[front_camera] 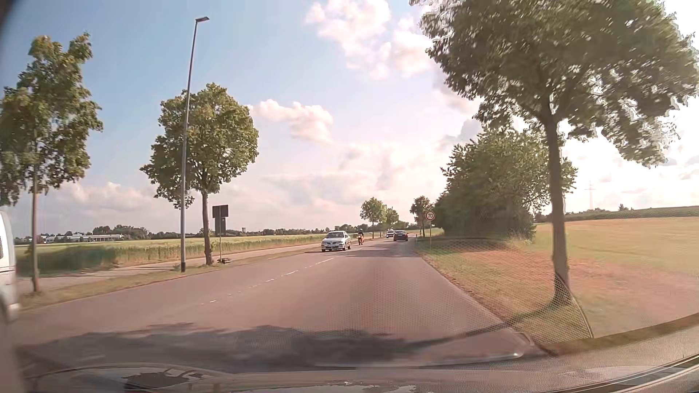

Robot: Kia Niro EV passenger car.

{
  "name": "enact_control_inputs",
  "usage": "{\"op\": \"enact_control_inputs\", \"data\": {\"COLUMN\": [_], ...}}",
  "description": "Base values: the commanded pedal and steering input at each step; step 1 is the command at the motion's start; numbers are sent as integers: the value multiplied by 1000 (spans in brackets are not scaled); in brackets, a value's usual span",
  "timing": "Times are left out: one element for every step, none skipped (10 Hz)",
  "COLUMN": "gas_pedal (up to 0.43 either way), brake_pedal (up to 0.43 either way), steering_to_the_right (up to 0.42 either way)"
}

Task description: Follow the waypoints while adhering to traffic rules and regulations

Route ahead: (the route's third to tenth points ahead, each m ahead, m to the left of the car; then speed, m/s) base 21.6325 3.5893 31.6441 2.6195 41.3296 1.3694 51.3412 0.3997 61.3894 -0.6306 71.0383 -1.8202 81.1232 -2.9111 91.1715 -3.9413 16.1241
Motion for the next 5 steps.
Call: {"op": "enact_control_inputs", "data": {"gas_pedal": [169, 169, 169, 169, 177], "brake_pedal": [12, 12, 12, 12, 12], "steering_to_the_right": [10, 11, 11, 11, 11]}}
